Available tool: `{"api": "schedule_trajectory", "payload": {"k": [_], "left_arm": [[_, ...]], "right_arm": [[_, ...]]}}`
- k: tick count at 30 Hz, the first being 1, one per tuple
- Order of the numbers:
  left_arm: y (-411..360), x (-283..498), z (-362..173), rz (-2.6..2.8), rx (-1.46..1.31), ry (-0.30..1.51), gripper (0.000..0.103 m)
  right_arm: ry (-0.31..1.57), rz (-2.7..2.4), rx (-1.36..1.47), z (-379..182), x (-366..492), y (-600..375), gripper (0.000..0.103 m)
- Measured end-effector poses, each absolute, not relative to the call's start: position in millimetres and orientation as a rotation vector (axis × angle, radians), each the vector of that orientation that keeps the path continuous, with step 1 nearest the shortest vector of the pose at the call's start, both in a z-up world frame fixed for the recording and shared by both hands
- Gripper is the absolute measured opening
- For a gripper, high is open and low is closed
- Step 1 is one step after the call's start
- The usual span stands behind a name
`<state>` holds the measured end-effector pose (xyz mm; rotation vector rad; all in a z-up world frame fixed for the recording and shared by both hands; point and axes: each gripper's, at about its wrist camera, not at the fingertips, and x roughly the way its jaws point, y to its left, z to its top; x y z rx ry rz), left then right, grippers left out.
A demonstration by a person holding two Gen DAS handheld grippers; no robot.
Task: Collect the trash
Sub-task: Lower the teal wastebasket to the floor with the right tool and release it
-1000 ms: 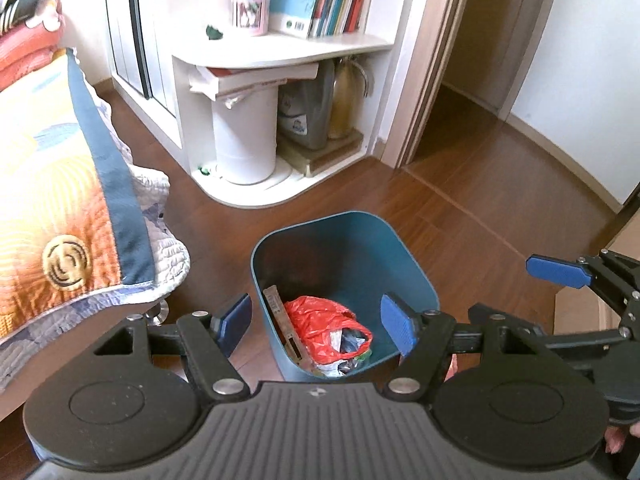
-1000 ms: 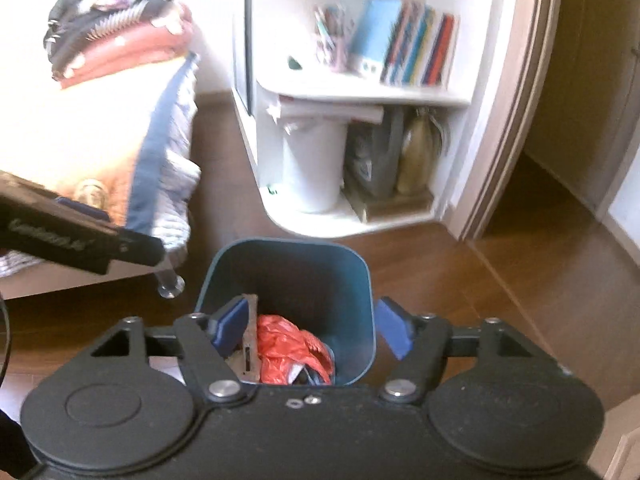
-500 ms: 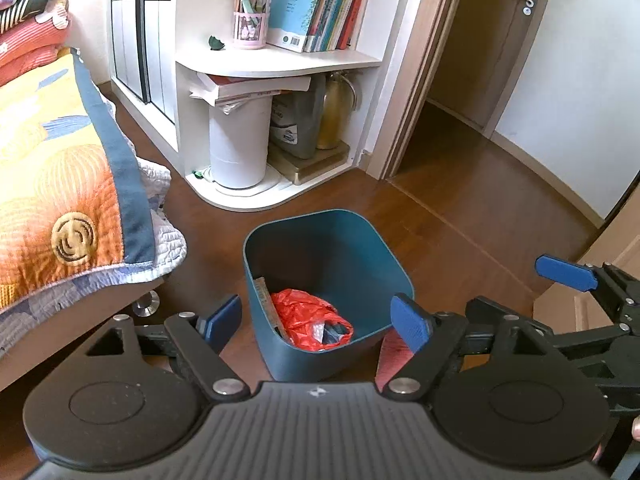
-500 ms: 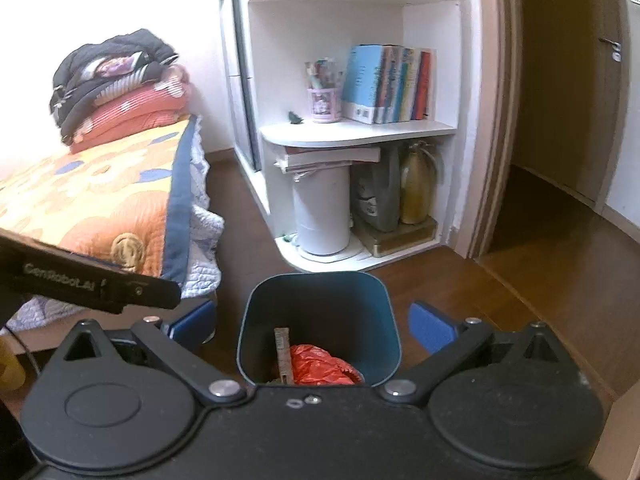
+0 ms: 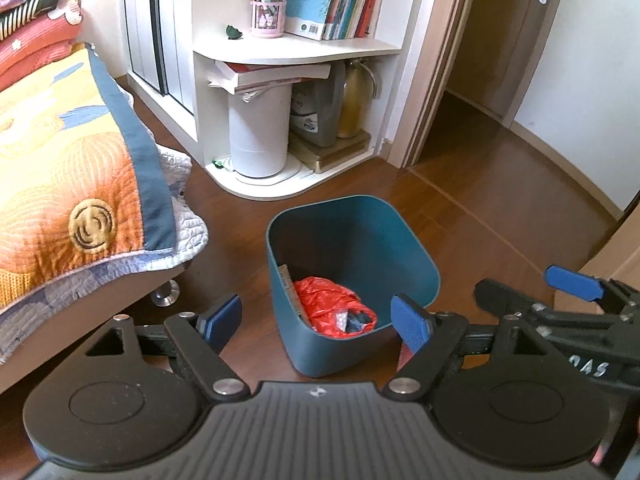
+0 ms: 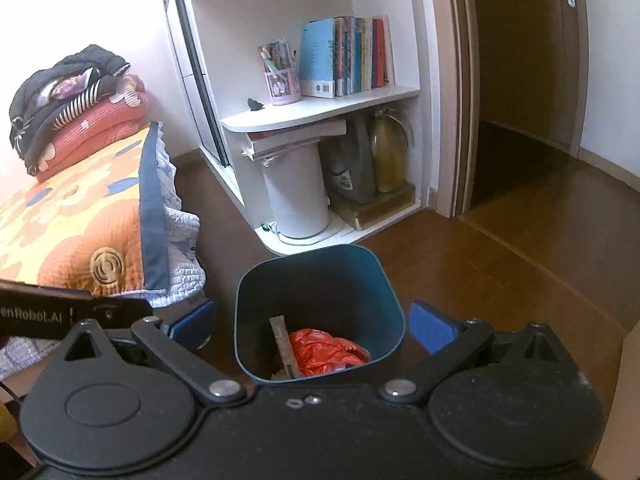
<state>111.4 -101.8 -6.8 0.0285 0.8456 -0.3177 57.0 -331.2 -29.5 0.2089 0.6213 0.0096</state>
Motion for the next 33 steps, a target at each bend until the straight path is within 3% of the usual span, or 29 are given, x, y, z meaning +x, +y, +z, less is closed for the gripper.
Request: {"api": "schedule_trajectory", "payload": {"k": [33], "left_arm": [[-98.4, 114.7, -11.7, -0.311, 0.059, 0.841, 0.082]], "right_arm": [[0.61, 0.016, 0.213, -31.4, 53.7, -331.9, 0.103]]}}
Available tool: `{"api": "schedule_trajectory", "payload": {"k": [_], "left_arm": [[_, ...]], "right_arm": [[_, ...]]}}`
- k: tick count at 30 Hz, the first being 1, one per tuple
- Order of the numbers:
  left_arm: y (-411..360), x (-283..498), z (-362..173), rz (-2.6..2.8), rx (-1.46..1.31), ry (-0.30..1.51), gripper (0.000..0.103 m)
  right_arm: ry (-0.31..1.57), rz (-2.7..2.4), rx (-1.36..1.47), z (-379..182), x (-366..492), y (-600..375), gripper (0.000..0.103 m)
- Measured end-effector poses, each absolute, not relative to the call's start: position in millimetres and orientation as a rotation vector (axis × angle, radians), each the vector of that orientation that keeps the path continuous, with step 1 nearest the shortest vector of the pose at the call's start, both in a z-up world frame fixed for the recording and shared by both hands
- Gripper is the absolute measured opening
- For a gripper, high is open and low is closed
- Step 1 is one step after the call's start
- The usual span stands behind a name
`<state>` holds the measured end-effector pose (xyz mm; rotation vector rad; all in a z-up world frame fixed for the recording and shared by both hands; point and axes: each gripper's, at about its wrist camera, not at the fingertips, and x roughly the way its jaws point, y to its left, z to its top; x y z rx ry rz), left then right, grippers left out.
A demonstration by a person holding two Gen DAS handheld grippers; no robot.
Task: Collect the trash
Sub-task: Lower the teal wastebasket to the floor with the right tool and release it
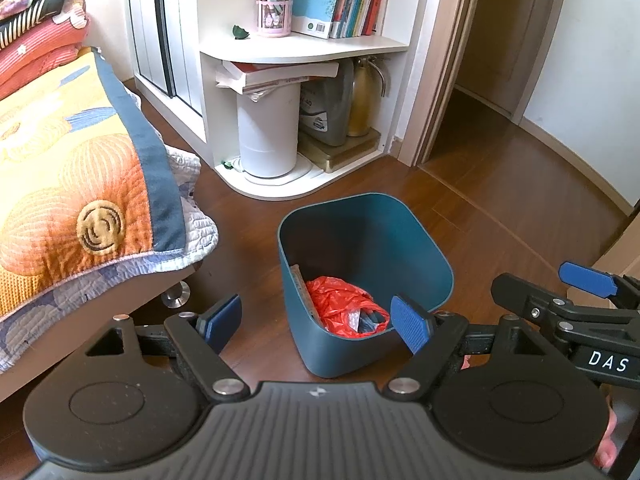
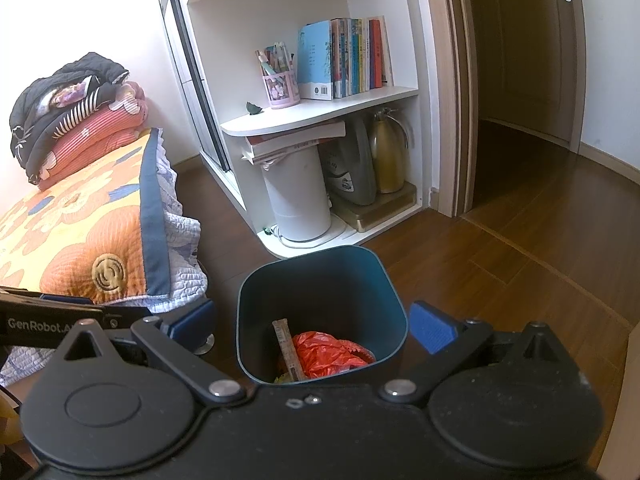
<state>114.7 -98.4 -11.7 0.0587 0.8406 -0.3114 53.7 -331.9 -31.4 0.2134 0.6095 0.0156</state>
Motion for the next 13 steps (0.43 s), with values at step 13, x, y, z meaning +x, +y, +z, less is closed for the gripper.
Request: {"api": "schedule_trajectory", "payload": {"k": [13], "left_arm": [[-97.1, 116.1, -11.4, -0.325, 0.055, 0.845, 0.082]], "right_arm": [[0.612, 0.014, 0.215, -32.0, 52.8, -330.5, 0.103]]}}
